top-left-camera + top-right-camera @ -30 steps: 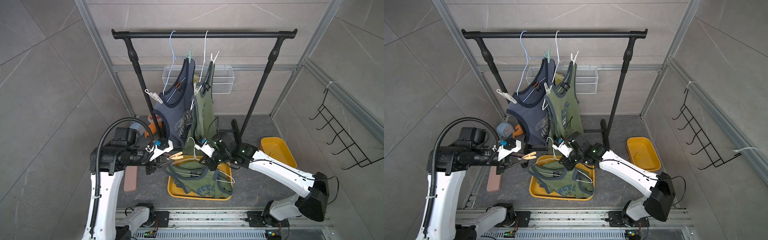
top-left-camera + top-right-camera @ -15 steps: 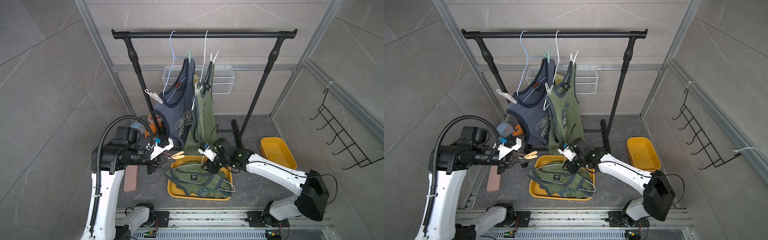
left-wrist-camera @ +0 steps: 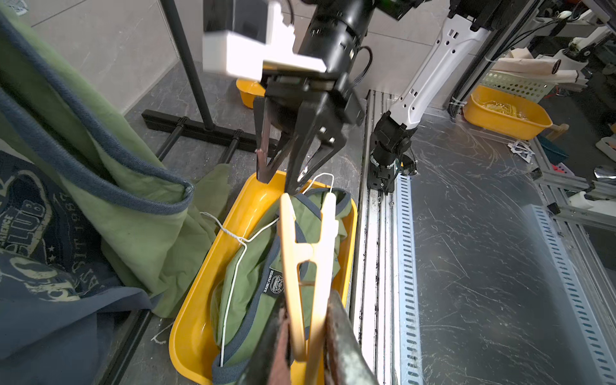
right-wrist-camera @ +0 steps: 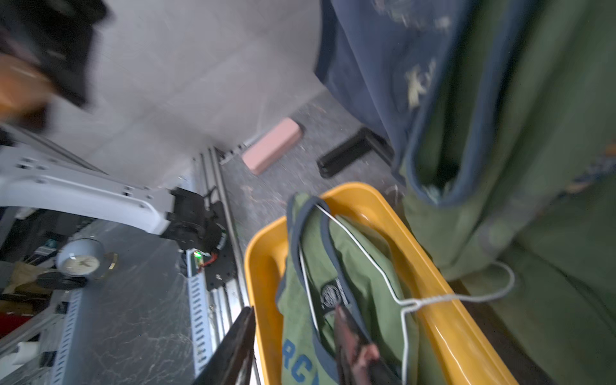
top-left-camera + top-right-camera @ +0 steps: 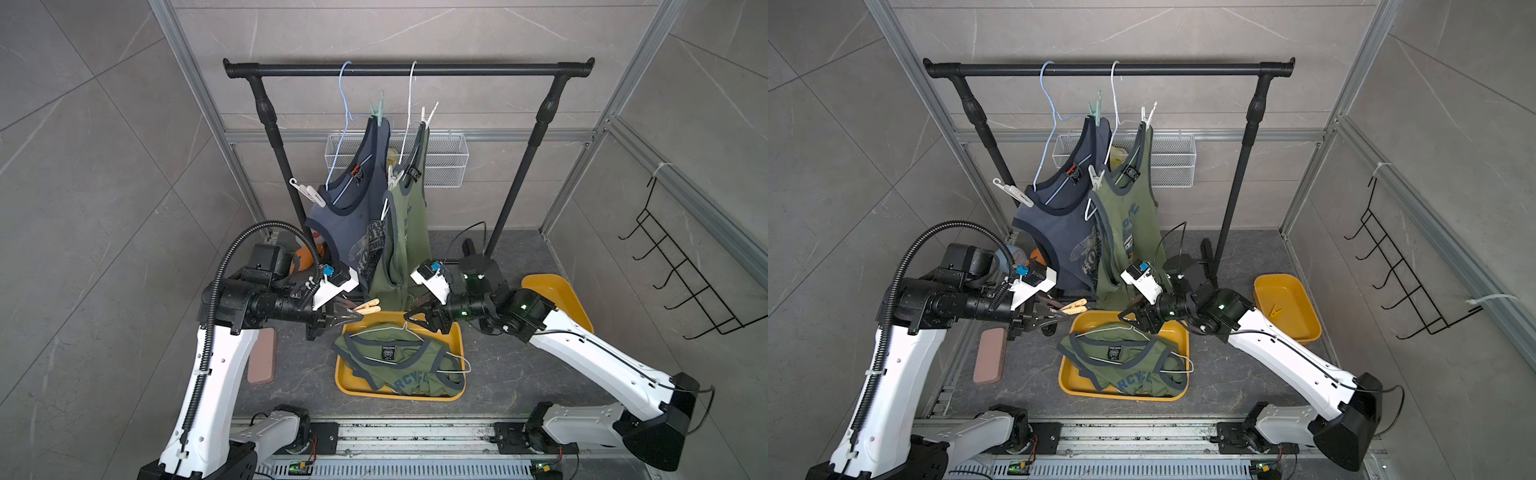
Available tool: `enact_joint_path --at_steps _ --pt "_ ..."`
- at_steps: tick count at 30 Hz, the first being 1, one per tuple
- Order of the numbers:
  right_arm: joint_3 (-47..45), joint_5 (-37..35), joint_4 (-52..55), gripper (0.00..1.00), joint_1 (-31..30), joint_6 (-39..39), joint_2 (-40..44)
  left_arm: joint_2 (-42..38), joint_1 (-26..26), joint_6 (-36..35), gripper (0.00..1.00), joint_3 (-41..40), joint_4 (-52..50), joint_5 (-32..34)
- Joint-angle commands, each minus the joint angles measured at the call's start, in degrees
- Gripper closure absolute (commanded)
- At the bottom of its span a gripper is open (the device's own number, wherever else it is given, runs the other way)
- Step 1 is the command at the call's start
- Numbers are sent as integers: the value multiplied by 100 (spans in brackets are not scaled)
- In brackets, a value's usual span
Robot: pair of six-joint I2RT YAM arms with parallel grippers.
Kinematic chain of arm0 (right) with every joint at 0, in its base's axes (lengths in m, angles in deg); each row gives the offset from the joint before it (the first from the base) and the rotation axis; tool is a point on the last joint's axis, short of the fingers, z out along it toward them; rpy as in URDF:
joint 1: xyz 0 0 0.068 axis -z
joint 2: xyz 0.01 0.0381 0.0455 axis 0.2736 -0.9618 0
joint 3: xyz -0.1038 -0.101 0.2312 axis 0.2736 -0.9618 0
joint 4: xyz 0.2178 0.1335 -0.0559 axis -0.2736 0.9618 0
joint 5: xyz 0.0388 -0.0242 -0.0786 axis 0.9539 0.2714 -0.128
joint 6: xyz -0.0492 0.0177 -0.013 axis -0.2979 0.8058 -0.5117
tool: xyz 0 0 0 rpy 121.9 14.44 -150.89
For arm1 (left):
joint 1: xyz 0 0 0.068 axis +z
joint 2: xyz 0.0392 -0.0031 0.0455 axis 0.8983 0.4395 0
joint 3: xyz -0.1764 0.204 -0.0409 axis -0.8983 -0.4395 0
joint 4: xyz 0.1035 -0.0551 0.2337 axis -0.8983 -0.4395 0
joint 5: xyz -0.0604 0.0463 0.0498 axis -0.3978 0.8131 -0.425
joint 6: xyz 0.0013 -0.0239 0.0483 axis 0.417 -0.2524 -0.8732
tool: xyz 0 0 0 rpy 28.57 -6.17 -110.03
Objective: Remove the clothespins securing tank tops to the hanger
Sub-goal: Place the hanger in the basket, then place the clothespin in the storage box.
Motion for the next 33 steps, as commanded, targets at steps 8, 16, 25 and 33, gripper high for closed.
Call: enact_joint_path --at_steps 8,16,25,33 --pt "186 1629 -1991 51 -165 1407 123 147 -144 498 100 228 314 -692" --pt "446 1541 -2670 50 -447 1660 -395 205 -216 582 100 290 332 -840" --pt "661 1254 -2635 50 -497 1614 -628 126 -247 559 100 233 341 -890" --pt "613 1362 -2808 57 -566 1691 -754 175 -248 691 100 334 406 -1021"
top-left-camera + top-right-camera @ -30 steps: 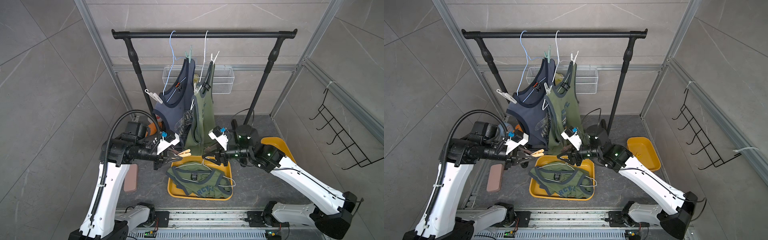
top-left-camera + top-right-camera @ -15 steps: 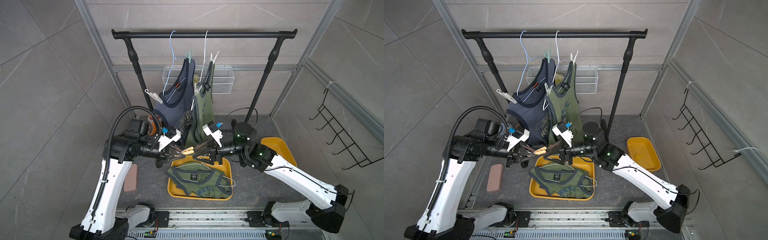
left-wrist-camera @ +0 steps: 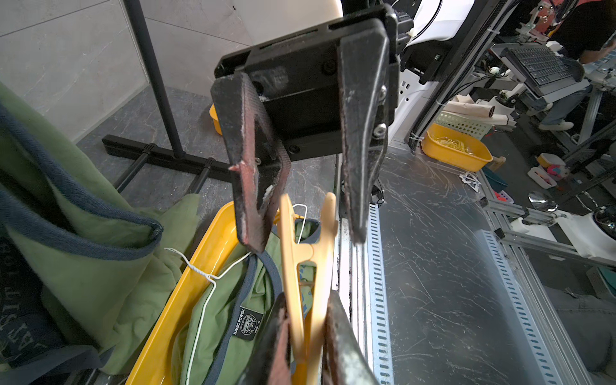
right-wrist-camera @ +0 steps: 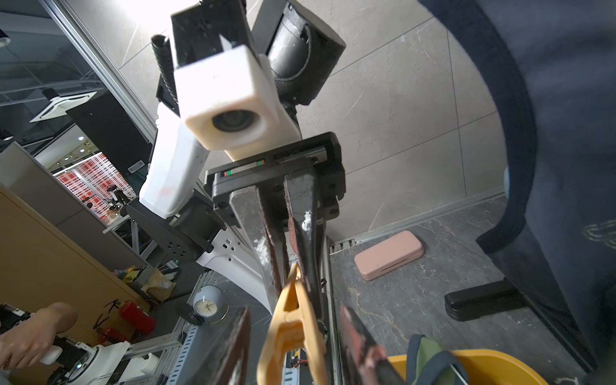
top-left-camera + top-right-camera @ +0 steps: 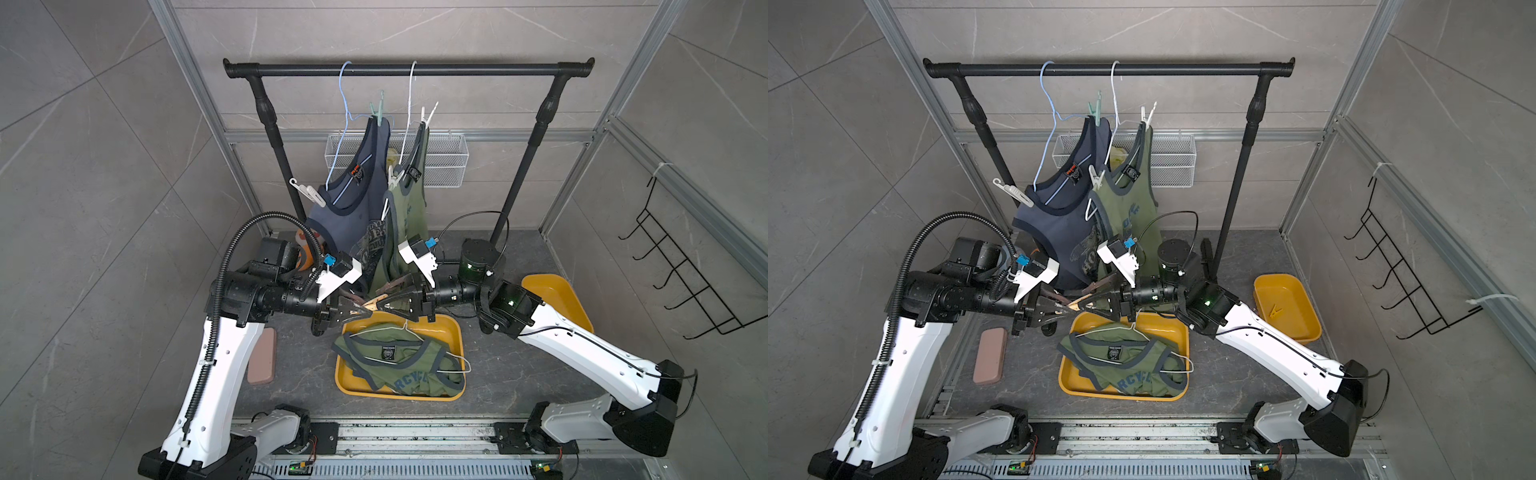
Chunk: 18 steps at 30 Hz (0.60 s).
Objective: Remove the clothespins securing tank tops to the hanger
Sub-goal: Place the clothespin in the storage box.
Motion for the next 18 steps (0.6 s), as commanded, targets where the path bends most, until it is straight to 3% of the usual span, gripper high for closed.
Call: enact_joint_path --at_steps 1,5,8,12,14,18 --pt "128 -9 -159 60 -67 35 -96 -12 -29 161 100 243 138 -331" --pt "156 -117 1 73 -71 -51 -115 0 -34 203 100 297 147 -334" --pt "128 -207 40 78 -70 -121 -93 -1 -40 225 93 293 155 -349" --pt "133 -258 56 87 -78 -148 -106 -1 -38 225 76 249 164 -343" --pt "142 -291 73 94 -77 -174 -115 -8 -38 223 66 245 170 -341" --pt "195 -370 195 97 -77 -247 -91 -31 -42 223 40 251 182 -332"
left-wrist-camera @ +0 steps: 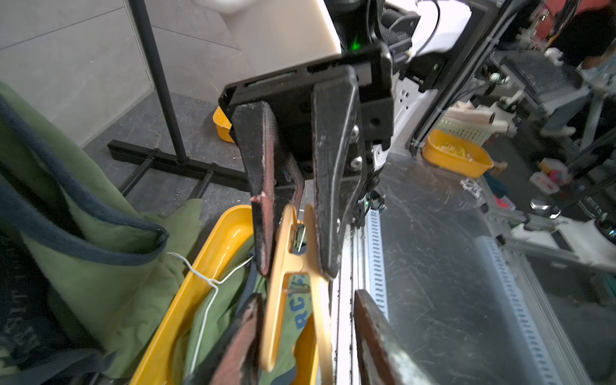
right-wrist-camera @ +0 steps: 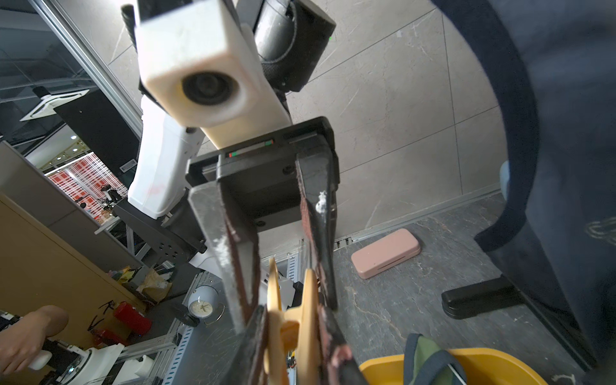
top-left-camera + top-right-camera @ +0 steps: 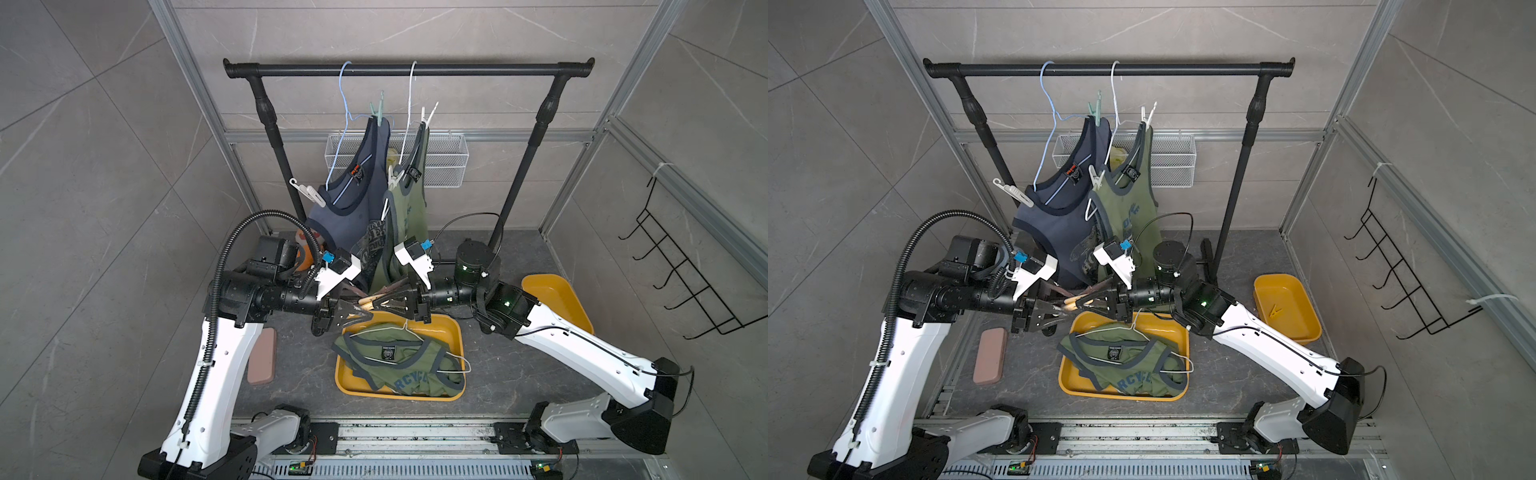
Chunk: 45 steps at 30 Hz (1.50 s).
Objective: Remove the clothespins securing tank tops to the hanger
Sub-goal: Place the clothespin in the storage box.
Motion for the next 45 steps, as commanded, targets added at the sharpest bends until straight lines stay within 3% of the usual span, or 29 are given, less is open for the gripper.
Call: enact_joint_path --at_steps 1,3,6,14,21,31,36,45 --pt "186 -171 159 98 -17 -163 -18 -42 -34 52 33 150 68 -241" --pt "197 -238 246 100 -15 -211 20 -43 -34 62 22 151 79 -175" --pt "193 -395 462 100 -13 -333 114 -60 -35 74 15 153 147 -8" --pt "-9 -1283 1609 100 405 -416 631 -255 -40 343 11 309 468 916" --pt "-952 -2240 2690 100 2032 -307 1635 -474 -38 1128 10 -206 1242 1866" --pt "-1303 -4255 3949 100 3933 -462 2010 -624 -116 844 10 -1452 1179 1871" --pt "-1476 -4319 3874 100 4983 -260 1781 -689 -157 596 10 -1777 1172 1863" --pt "-2466 -3873 2552 100 6893 677 896 -829 -264 312 10 -2019 1029 1913"
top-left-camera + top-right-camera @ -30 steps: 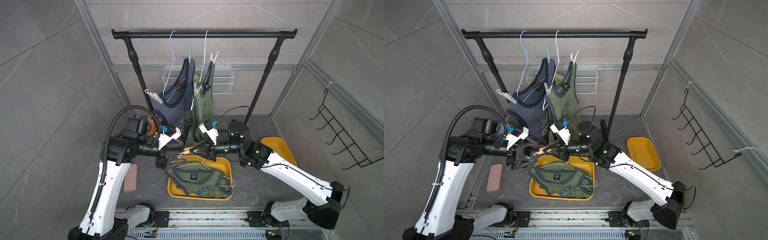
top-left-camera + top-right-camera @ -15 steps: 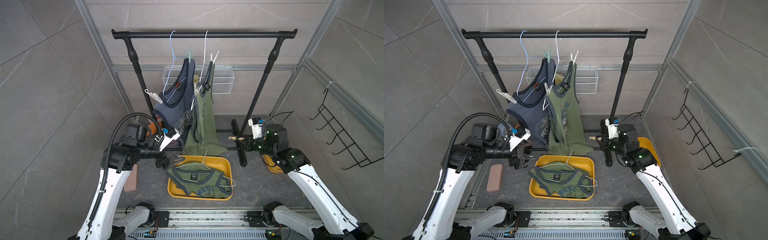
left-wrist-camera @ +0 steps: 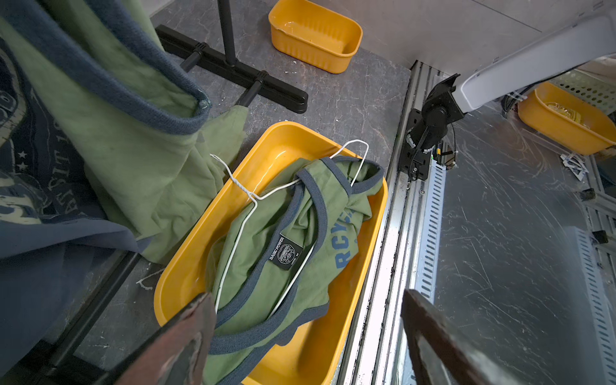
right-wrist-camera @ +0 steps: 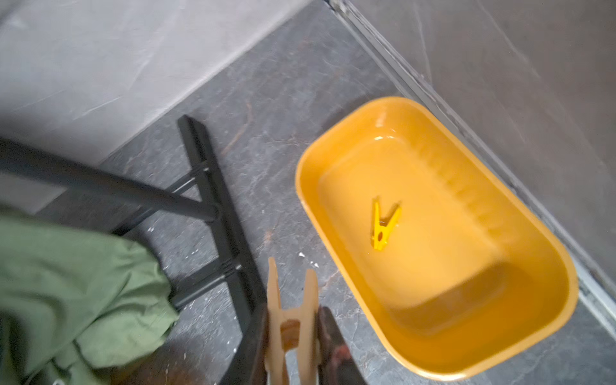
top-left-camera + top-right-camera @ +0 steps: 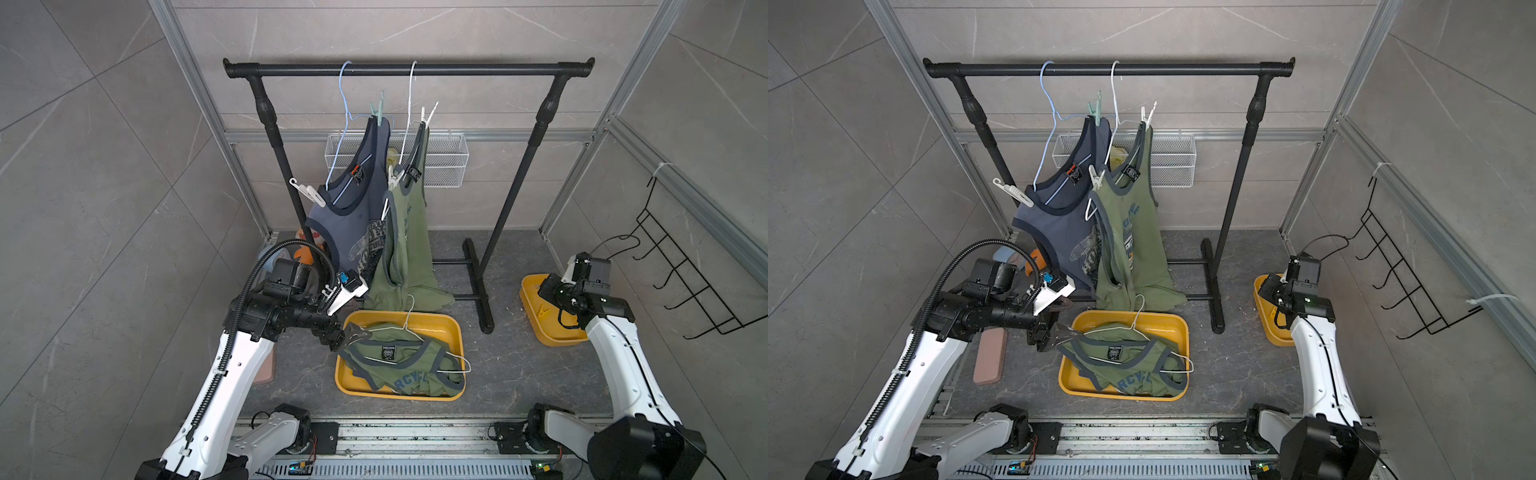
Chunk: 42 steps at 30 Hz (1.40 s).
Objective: Remove the clothespins securing tank tops to the hanger
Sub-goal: Place the clothespin in the storage box, then pick up the hanger from the basket.
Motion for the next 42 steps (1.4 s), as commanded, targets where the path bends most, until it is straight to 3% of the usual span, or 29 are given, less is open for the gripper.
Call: enact_joint_path --at_steps 1,10,14,19,29,35,42 --pt "-438 234 -837 100 350 579 -319 -100 -28 -251 10 -139 -64 5" --pt "-680 217 -1440 99 812 769 -1419 -98 -49 -330 10 -351 -47 -54" --pt "-670 230 -1428 93 853 735 -1702 -143 -55 -310 10 -416 -8 -85" --pt "-665 215 -1387 76 915 744 -1893 -160 -64 -355 10 -488 1 -6" --pt "-599 279 -1277 62 918 696 -1958 -313 -77 -356 10 -552 -25 16" --pt "-751 526 -1444 61 925 793 -1348 -304 -99 -323 10 -458 -95 34" --pt "-853 1827 -1630 65 760 1048 372 -142 -107 -406 10 -125 -301 226"
